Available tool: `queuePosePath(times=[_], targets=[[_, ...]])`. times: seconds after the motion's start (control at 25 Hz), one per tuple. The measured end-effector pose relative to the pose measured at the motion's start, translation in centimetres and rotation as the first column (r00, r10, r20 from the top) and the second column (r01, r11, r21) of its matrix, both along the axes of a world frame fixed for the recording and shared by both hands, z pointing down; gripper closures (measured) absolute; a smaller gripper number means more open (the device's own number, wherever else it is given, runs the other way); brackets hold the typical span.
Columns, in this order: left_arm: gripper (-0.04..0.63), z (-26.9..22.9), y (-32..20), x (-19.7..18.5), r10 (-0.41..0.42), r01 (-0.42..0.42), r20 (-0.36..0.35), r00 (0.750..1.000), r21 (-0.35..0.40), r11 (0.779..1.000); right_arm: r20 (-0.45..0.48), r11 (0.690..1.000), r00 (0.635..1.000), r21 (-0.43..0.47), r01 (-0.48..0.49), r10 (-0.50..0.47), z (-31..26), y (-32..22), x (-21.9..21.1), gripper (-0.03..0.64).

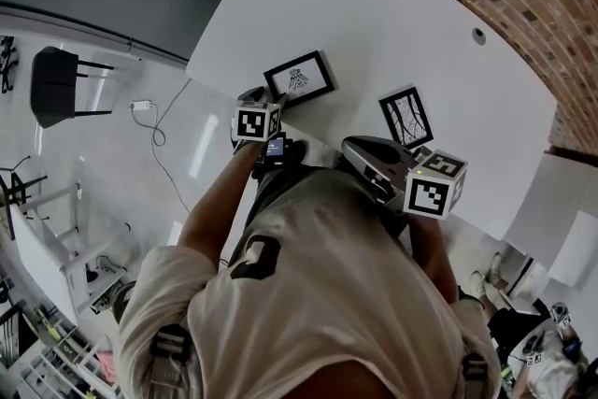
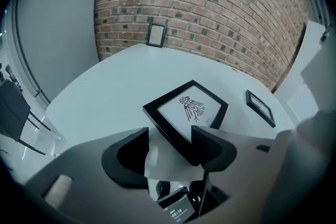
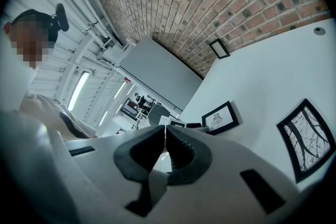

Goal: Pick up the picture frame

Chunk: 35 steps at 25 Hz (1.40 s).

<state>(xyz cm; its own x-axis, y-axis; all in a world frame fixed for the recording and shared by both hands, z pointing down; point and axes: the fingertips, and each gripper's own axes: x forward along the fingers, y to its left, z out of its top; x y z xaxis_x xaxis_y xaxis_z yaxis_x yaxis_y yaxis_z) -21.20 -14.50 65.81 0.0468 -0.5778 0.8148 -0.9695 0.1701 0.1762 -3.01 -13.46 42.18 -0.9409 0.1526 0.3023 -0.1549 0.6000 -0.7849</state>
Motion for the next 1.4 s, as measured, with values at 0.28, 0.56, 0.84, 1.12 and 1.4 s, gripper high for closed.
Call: queuePosePath(times=[0.28,0.56,0.84,1.12,1.4], targets=[[0.350,0.2,1.4,0.2,-0.009,0.009,-0.002,1.000,-0.010,1.000,0.001,1.000,1.000,-0.009,0.007,-0.007,0.1,0.2,-0.1,0.612],[0.350,0.0,2.5,0.2,-0.006,0.006,0.002,1.000,-0.024,1.000,0.015,1.000,1.000,-0.016,0.017,-0.017,0.3,1.0,-0.3,0.612],[0.350,0.1,3.5,0.4,-0.017,0.018,0.006,1.000,-0.029,0.999,0.028,0.998,0.998,-0.017,0.053,-0.053,0.1,1.8,-0.5,0.612],[0.348,0.1,4.8,0.1,-0.070,0.070,0.012,0.997,-0.030,0.997,0.026,0.997,0.997,-0.013,0.074,-0.074,0.0,2.4,-0.6,0.612],[0.325,0.8,5.8,-0.1,-0.226,0.223,-0.127,0.966,-0.038,0.974,0.011,0.994,0.994,-0.014,0.105,-0.105,0.0,2.8,-0.6,0.612]])
